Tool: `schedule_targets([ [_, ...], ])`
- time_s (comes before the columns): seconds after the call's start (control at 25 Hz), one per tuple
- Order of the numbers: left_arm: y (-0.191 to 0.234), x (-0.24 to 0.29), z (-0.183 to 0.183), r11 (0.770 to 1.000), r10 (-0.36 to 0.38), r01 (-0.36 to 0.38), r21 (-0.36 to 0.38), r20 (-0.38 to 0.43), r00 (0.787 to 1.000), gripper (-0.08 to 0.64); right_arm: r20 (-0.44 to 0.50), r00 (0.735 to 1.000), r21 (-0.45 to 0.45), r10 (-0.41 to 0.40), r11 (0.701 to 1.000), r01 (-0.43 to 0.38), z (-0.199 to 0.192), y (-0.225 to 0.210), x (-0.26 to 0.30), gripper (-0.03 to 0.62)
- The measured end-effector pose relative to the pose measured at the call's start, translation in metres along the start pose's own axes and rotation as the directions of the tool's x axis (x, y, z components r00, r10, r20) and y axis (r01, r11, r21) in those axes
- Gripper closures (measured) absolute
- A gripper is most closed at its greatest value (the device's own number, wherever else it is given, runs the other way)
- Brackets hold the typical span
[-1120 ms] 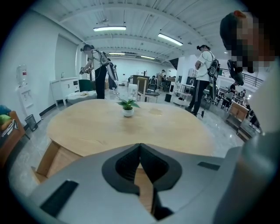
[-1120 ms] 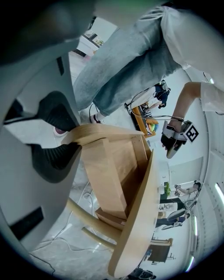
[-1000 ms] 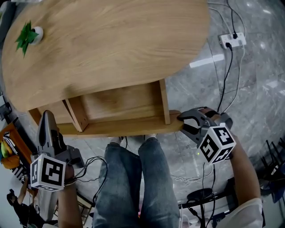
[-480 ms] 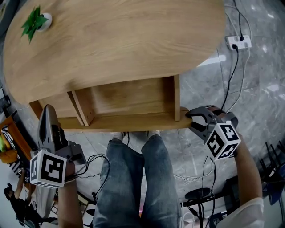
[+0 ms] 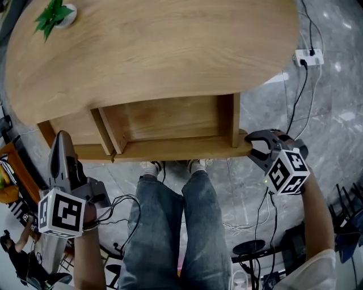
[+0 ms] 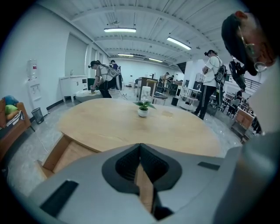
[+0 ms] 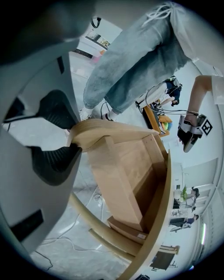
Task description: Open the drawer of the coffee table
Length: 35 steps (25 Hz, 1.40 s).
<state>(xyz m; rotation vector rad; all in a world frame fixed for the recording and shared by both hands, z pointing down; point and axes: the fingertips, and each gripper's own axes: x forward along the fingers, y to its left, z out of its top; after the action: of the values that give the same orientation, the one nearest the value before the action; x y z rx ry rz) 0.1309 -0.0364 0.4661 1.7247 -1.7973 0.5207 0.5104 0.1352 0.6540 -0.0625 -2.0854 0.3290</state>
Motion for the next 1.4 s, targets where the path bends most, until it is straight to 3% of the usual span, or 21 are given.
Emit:
schedule_targets([
  [0.48,-0.004,-0.005,-0.009,1.0,0.001,-0.001,-0.015,-0.003,1.0,0.566,0.009,1.0,0.088,-0.029,0.996,0.028,-0.006,-0.002,0.001,0.459],
  [1.08,0.01,-0.026,0.023,0.999,-0.021,0.022,-0.038,0.032,0.999,0.565,-0.071,0.992,0.226,-0.104,0.967,0.117,0.0,0.002,-0.02,0.453],
  [1.2,0.022,-0.032,0.044,0.998,-0.055,0.057,-0.037,0.057,0.997,0.565,-0.027,0.984,0.294,-0.176,0.939,0.176,0.026,0.003,-0.04,0.463],
  [1.28,0.03,-0.039,0.064,0.997,-0.08,0.081,-0.01,0.075,0.994,0.565,0.033,0.966,0.369,-0.258,0.901,0.228,0.055,0.004,-0.059,0.471],
  [1.4,0.046,-0.058,0.11,0.995,-0.094,0.09,0.038,0.128,0.987,0.565,0.131,0.893,0.532,-0.431,0.79,0.304,0.113,-0.006,-0.103,0.503],
])
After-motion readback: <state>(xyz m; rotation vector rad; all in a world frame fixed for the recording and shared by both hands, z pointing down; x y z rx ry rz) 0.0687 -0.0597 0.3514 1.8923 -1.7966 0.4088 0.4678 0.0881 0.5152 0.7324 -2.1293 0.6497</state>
